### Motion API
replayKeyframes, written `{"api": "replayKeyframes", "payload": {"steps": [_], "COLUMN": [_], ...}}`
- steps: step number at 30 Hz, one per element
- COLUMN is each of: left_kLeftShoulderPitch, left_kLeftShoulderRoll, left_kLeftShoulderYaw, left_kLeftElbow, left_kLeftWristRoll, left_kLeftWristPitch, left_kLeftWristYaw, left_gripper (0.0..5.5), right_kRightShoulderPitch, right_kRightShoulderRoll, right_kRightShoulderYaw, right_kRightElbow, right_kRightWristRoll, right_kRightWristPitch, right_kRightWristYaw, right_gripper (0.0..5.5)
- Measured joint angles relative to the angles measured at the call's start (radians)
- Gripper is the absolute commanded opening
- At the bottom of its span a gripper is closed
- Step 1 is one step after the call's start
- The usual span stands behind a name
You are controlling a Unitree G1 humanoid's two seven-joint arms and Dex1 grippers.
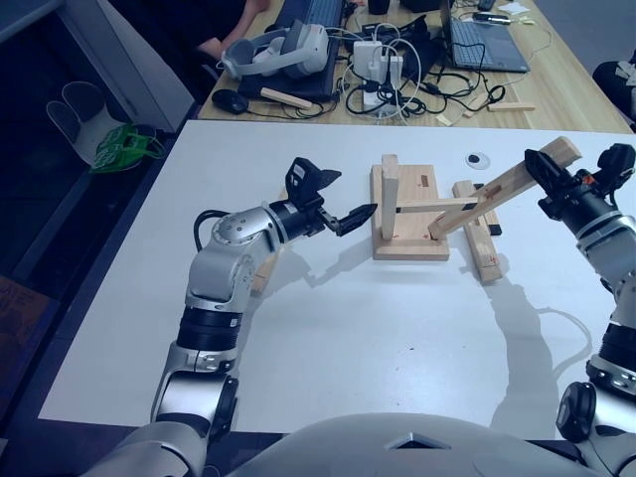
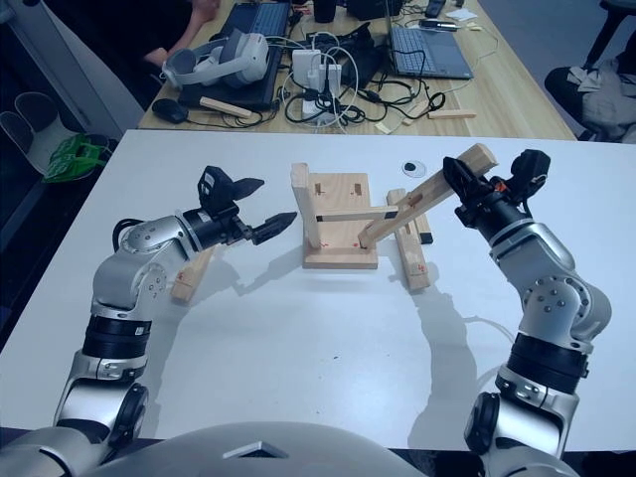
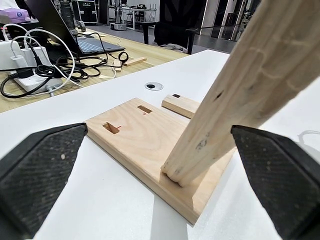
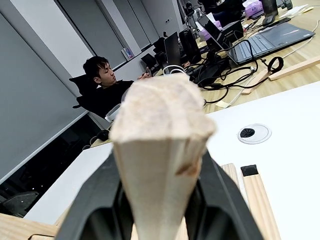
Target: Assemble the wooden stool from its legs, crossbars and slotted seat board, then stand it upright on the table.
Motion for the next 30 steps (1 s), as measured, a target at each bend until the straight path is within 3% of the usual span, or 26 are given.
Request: {"api": "replayKeyframes", "payload": {"steps": [13,25,30], "left_kLeftShoulderPitch": [-0.083,-0.09,-0.09], "left_kLeftShoulderRoll": [-0.119,-0.164,-0.166], "left_kLeftShoulderYaw": [0.222,0.25,0.246], "left_kLeftElbow": [0.197,0.231,0.235], "left_kLeftWristRoll": [0.029,0.021,0.021], "left_kLeftWristPitch": [-0.157,-0.204,-0.214], "left_kLeftWristYaw": [0.398,0.475,0.475], "left_gripper": [5.4,5.4,5.4], "right_kRightShoulderPitch": [-0.071,-0.153,-0.143], "right_kRightShoulderRoll": [-0.056,-0.02,-0.079], "right_kRightShoulderYaw": [0.049,-0.062,0.11], "right_kRightElbow": [-0.018,0.02,-0.071], "right_kRightWristRoll": [-0.004,0.052,-0.073], "right_kRightWristPitch": [0.113,0.275,0.208], "right_kRightWristYaw": [-0.068,-0.281,-0.231], "right_gripper": [1.01,1.01,1.01]}}
